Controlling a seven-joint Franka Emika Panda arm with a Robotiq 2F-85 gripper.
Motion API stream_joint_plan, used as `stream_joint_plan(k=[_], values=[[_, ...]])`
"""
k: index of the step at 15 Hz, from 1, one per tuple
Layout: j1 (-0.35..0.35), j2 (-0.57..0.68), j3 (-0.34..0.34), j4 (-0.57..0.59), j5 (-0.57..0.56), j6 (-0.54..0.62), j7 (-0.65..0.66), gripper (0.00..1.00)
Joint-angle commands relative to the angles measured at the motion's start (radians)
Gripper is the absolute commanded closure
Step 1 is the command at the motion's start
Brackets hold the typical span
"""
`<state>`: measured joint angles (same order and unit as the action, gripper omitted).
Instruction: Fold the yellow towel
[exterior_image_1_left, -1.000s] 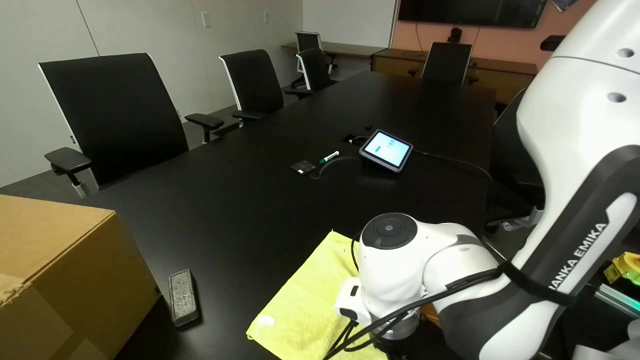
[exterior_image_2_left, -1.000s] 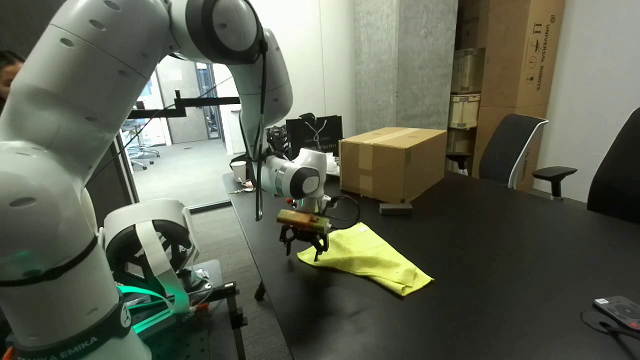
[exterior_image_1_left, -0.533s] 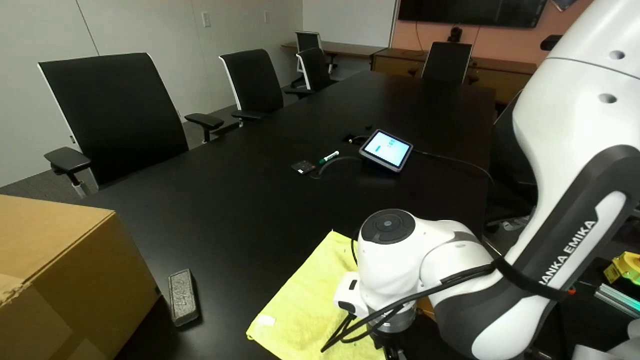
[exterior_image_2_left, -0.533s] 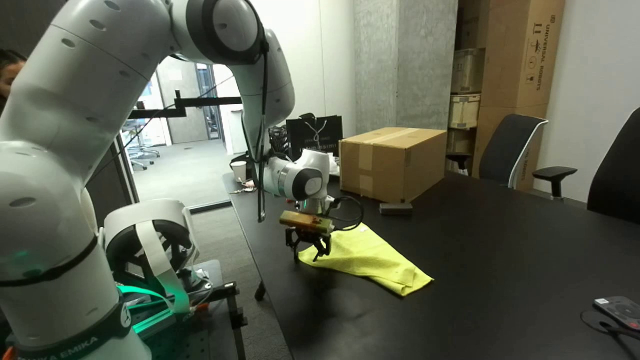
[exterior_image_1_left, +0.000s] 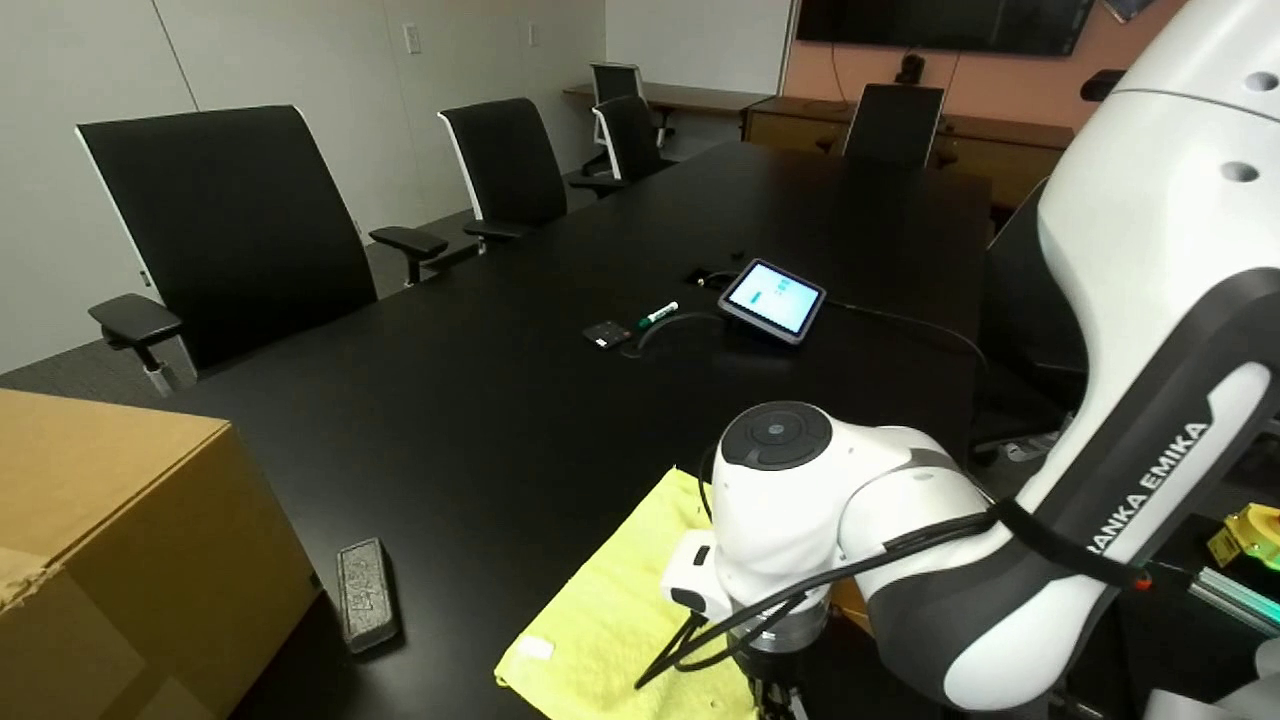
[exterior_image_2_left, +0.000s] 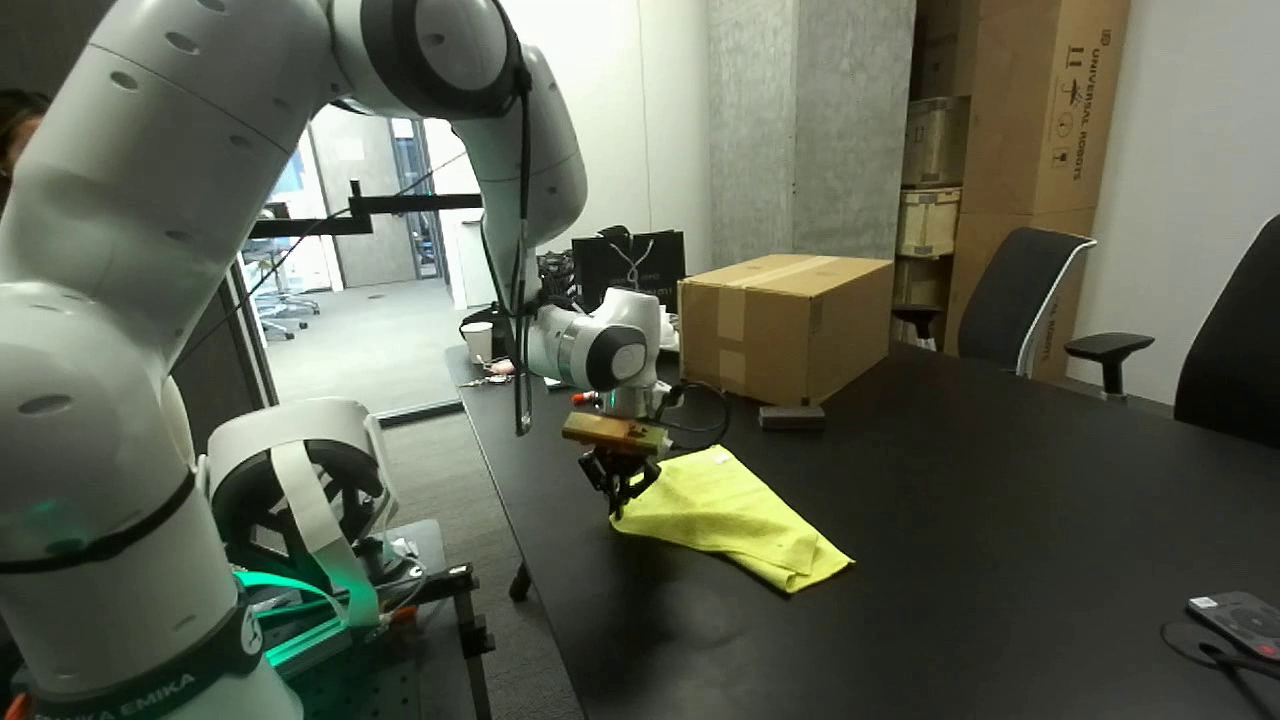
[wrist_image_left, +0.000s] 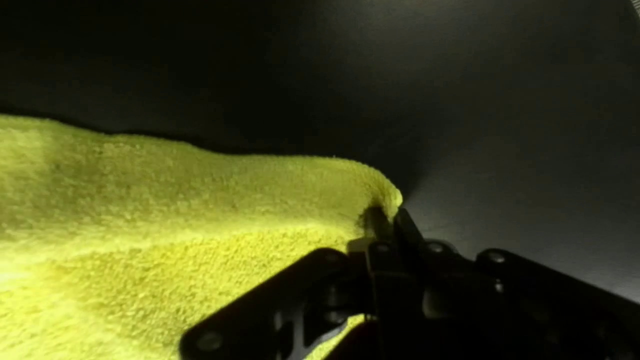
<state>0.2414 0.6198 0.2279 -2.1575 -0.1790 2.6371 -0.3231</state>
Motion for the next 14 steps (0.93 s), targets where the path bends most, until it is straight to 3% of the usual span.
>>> stream_joint_plan(k=[1,8,14], values=[[0.001,-0.062,-0.008,-0.002,-0.031,-0.053,0.011,0.95],[0.015,-0.094,-0.021,0.11,-0.086,-0.224,-0.004,0.94],[0.037,-0.035,-0.067,0.377,-0.218,-0.388,-0.034,0.94]])
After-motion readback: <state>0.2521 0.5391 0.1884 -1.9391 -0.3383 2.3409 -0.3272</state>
